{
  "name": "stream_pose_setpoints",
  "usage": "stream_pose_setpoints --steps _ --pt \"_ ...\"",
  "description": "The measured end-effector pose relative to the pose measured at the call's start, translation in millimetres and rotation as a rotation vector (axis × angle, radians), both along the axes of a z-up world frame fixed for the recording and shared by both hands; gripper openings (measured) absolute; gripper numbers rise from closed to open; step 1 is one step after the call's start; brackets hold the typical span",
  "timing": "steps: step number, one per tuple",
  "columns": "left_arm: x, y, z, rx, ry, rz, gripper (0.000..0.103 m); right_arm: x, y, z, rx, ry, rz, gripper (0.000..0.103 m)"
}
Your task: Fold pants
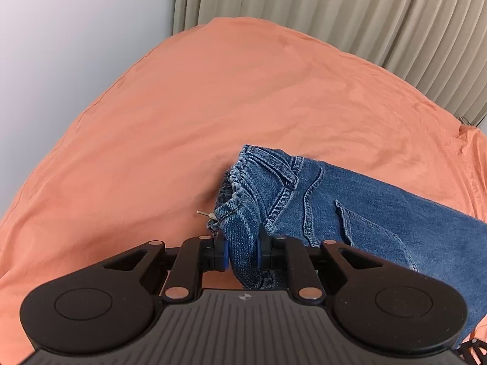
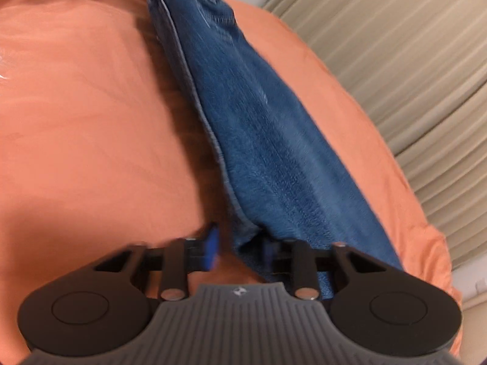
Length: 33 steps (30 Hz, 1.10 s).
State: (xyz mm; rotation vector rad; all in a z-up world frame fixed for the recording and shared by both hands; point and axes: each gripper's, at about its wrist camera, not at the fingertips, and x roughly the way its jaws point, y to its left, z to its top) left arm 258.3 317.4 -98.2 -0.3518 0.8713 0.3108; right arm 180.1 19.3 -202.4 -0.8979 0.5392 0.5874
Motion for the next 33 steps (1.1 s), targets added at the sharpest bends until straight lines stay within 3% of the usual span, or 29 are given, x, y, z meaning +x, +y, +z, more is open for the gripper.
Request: stream_pose_setpoints --steps 6,10,16,19,23,26,29,31,33 --pt "4 1 -1 0.048 0.023 -0.011 0.017 -31 -5 18 0.024 -0.051 0.052 0.0" --pt "8 1 -13 0.056 0.079 -0.017 0.018 -35 -7 8 -0.005 0.012 0.075 0.0" --pt "16 -2 -41 0.104 0.158 -0.021 0.02 -15 7 -1 0.029 0.084 -0.007 0.0" --pt "17 -9 -43 0.155 0.183 -0.039 0.027 -10 5 -2 0.026 0.104 -0.012 0.0" --pt "18 -21 -36 0.32 0.244 -0.077 0.063 -4 -2 6 0.058 0.152 -0.041 0.0" --pt "12 -34 -22 0.429 0.268 -0.096 0.066 -2 -11 13 0.114 0.246 -0.058 0.0" --pt "5 -50 -7 0.523 0.287 -0.085 0.065 -16 -24 22 0.143 0.244 -0.075 0.0" --pt "-1 -62 9 0.548 0.26 -0.093 0.065 -16 -40 34 0.191 0.262 -0.104 0.0" --pt "-8 -75 26 0.519 0.216 -0.115 0.065 -22 -60 47 0.252 0.264 -0.154 0.0"
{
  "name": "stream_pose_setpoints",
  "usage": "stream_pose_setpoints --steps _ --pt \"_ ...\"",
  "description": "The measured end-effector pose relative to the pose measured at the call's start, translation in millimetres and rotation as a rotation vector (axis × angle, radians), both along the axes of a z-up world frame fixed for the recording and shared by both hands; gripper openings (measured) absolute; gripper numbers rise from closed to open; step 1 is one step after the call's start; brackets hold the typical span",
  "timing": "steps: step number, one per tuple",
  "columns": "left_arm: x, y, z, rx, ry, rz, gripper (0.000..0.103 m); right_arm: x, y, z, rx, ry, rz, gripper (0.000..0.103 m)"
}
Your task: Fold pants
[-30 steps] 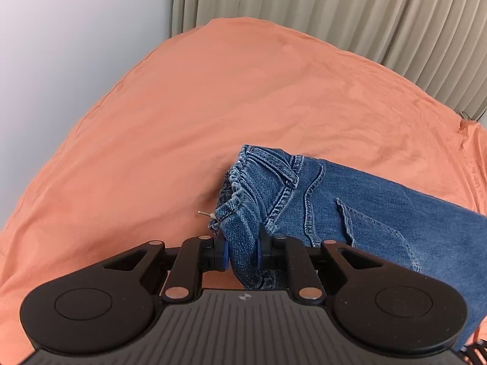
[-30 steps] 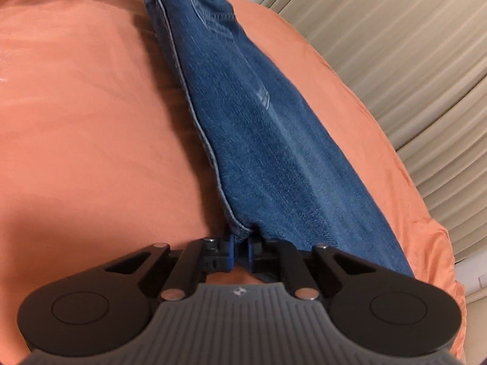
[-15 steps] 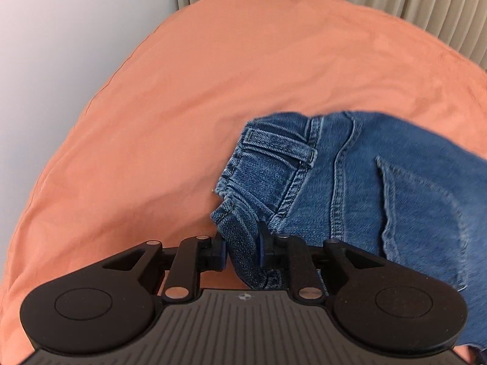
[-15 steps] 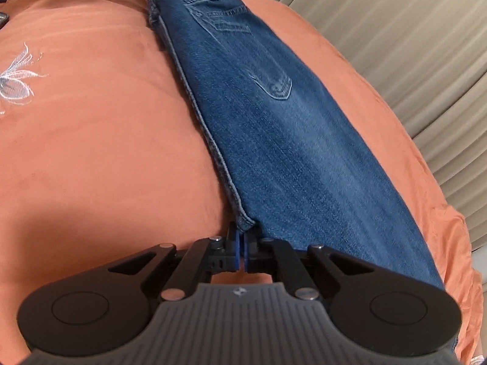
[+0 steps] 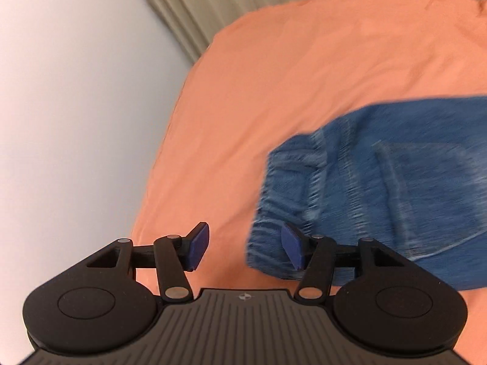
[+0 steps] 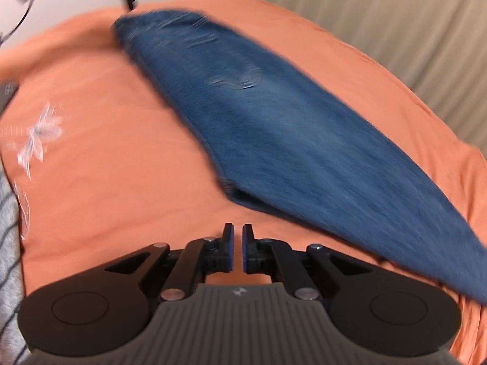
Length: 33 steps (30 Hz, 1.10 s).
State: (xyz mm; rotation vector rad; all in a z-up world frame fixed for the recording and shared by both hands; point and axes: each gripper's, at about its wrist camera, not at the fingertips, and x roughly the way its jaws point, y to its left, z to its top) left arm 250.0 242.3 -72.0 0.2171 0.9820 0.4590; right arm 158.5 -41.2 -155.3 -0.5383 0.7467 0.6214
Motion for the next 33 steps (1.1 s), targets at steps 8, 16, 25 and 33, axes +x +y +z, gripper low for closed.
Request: stream_pose_setpoints --steps 8,16,25,33 --pt "-25 -93 50 -0.309 -0.068 -0.27 0.055 16 -112 46 0.229 0.066 -0.306 0.003" --pt "-9 -191 3 -0.469 0.003 -0.401 0.047 23 -232 52 0.277 0.065 -0.532 0.013" --pt "46 -214 -49 -0.426 0.083 -0.303 0.046 67 -378 40 0.431 0.08 -0.795 0.026" --pt "118 -218 -56 -0.459 0.023 -0.274 0.046 161 -477 18 0.582 0.076 -0.979 0.026"
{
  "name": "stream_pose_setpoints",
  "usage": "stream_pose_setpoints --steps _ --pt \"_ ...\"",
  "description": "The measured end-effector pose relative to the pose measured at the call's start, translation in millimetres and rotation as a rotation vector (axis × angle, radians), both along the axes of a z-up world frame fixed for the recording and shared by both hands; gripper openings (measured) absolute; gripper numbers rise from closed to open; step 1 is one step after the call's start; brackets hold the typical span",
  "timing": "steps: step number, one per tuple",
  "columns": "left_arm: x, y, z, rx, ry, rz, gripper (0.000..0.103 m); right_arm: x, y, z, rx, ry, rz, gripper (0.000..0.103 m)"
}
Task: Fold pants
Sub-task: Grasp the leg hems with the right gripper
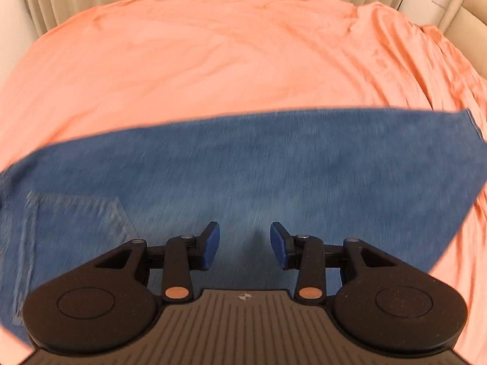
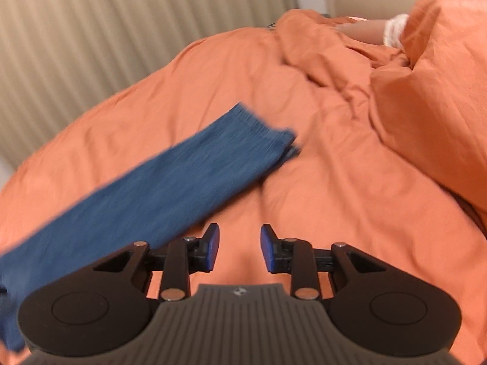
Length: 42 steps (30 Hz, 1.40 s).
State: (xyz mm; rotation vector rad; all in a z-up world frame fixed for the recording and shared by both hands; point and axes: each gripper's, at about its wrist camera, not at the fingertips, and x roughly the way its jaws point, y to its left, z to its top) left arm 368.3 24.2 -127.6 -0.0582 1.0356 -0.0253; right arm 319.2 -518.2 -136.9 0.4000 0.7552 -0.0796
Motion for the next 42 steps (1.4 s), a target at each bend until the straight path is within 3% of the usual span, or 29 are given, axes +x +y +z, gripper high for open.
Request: stream_pose_setpoints --steps 6,9,20,22,24,26,32,36,42 --pt "54 -15 -12 0.012 -0.004 -0.012 0.046 65 -60 -32 0.231 -0.026 -0.131 0.027" --pt "76 -21 -26 0.032 0.014 -0.014 0.046 88 -77 -56 0.281 -0.011 -0.168 0.027" --pt "106 -31 -47 0.078 -0.017 0.044 0.048 115 -108 -112 0.508 -0.07 -0.194 0.02" --pt "98 -38 -36 0.084 -0.08 0.011 0.031 114 -106 -110 0.485 -0.077 -0.181 0.017" --pt "86 -46 -20 0.015 -0.153 -0.064 0.03 114 -99 -101 0.419 -0.085 -0.162 0.016" --pt "79 -62 -9 -0.047 -0.152 -0.16 0.03 111 -93 -91 0.352 -0.092 -0.141 0.014" --pt "73 -137 -9 -0.079 -0.134 -0.374 0.03 121 -80 -66 0.213 -0.084 -0.099 0.012" --pt "101 -179 -21 -0.105 -0.15 -0.393 0.03 126 -75 -56 0.163 -0.072 -0.075 0.011" --pt "157 -209 -46 -0.062 -0.104 -0.304 0.023 128 -72 -47 0.11 -0.062 -0.035 0.011"
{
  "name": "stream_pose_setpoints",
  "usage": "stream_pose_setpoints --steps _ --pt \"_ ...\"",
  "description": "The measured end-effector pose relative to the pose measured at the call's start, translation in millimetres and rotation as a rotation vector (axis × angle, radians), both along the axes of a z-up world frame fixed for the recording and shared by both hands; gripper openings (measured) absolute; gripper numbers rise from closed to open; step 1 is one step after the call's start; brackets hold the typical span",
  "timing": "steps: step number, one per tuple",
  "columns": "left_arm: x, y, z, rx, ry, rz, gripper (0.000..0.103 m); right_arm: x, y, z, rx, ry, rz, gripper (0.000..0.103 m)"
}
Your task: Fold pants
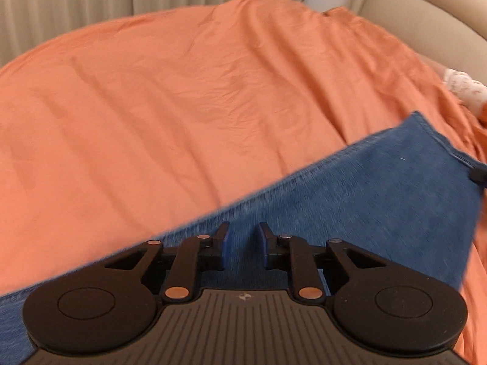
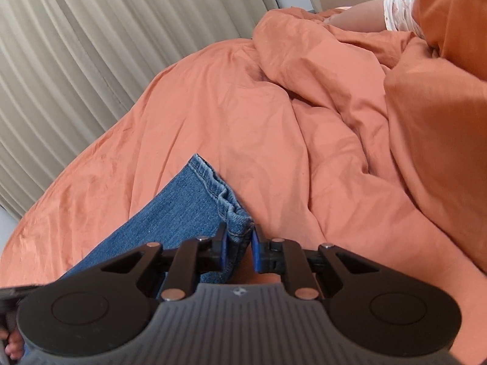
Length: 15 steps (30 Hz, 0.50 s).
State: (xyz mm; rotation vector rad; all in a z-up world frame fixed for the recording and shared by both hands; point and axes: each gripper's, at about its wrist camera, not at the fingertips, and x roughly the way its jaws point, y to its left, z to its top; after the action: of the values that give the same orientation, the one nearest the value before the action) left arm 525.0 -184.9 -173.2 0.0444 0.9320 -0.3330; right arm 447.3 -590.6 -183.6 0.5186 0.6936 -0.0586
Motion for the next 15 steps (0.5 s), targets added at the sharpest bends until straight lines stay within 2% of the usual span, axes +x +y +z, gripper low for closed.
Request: stream_pose_setpoints --steps 4,8,11,15 --pt "14 -1 -12 -0.001 0.042 0.029 0.02 3 2 5 -0.025 0.008 0.018 0.011" --pt "-1 -2 4 -0.011 0.007 0.018 0.02 5 6 13 -0.056 0.008 0.025 0.01" --pt "-26 -7 20 -0.05 0.003 -0.061 0.02 3 10 23 -0.077 -0.003 0.033 0.01" --pt "-66 -22 25 -0.053 0.039 -0.191 0.015 -3 16 39 -0.11 -0.023 0.048 0.01"
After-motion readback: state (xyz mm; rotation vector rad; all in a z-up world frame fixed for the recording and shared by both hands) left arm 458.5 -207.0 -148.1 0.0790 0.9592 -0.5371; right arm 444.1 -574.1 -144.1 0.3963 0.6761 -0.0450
